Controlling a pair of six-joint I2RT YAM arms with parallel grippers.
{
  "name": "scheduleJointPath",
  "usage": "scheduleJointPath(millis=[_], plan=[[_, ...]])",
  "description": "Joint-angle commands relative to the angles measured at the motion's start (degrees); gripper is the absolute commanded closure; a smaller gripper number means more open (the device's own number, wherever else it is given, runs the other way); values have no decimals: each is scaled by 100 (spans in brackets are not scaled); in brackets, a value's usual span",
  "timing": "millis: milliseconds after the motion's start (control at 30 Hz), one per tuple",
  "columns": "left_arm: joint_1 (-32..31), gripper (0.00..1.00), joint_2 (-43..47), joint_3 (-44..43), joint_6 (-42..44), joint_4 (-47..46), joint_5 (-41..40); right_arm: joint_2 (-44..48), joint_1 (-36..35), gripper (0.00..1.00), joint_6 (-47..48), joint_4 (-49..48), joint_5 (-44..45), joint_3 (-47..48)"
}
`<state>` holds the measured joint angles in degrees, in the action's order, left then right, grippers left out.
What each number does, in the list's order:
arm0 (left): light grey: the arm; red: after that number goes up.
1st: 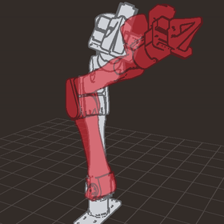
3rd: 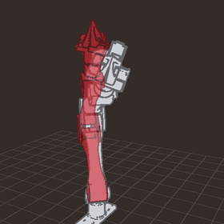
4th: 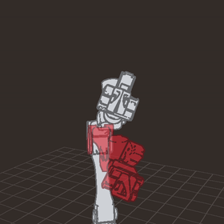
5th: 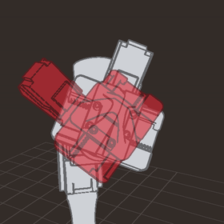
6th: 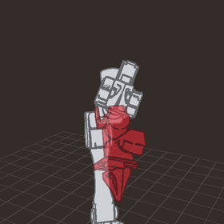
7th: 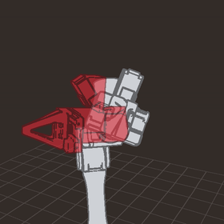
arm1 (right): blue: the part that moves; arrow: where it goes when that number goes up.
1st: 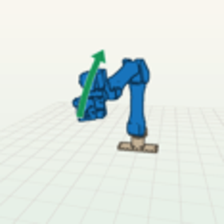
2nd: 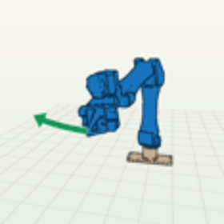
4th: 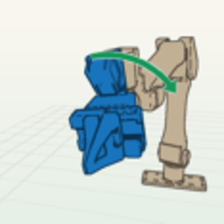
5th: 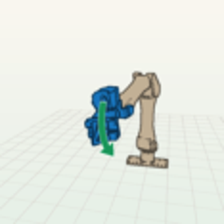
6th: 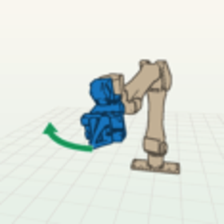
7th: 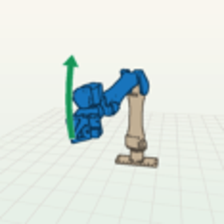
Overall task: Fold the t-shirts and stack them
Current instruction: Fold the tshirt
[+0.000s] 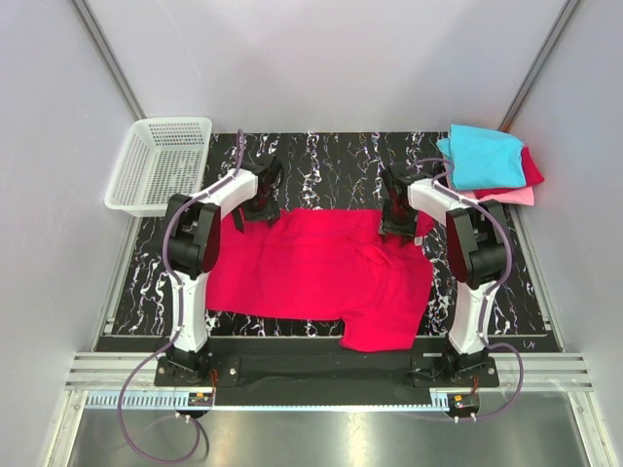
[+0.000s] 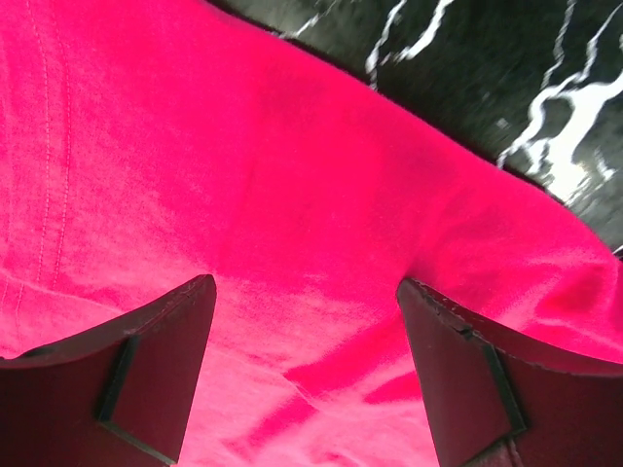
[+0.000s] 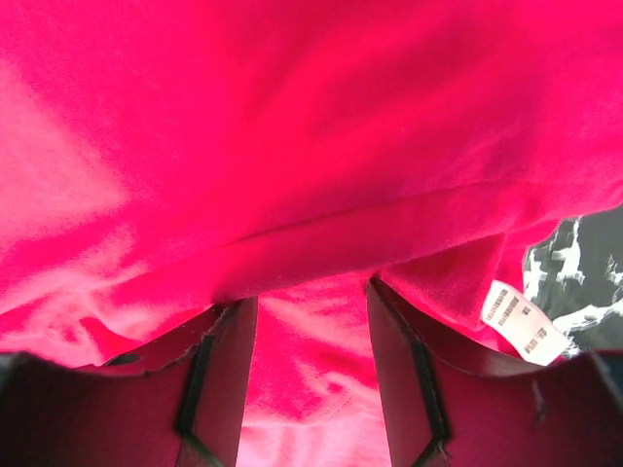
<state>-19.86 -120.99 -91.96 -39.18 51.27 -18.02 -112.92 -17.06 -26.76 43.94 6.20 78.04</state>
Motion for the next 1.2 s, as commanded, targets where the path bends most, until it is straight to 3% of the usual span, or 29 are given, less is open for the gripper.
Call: scheduleJointPath(millis=[0, 233, 467, 633, 733, 900, 1000, 1167], plan=[[96, 17, -469, -374, 51, 41, 0, -467, 132, 43, 215, 0, 145, 543], [421, 16, -1154, -1621, 130, 287, 264, -1152, 809, 44, 479, 351, -40, 1739], [640, 13, -2156, -3650, 200, 735, 439, -1890, 1380, 44, 769, 799, -154, 3101], [773, 12, -2368, -4215, 322, 552, 536, -2269, 1539, 45, 953, 958, -250, 3770], [782, 12, -2053, -3813, 498, -176, 475, -2287, 1548, 46, 997, 976, -198, 4017], [799, 12, -577, -2083, 613, -1975, 291, -1831, 1548, 46, 1006, 976, -110, 3991], [799, 12, 230, -1291, 631, -2592, 211, -1278, 1557, 47, 1015, 792, -180, 3649], [755, 11, 1050, -394, 578, -2771, 483, -267, 1530, 49, 681, 536, 48, 2780]])
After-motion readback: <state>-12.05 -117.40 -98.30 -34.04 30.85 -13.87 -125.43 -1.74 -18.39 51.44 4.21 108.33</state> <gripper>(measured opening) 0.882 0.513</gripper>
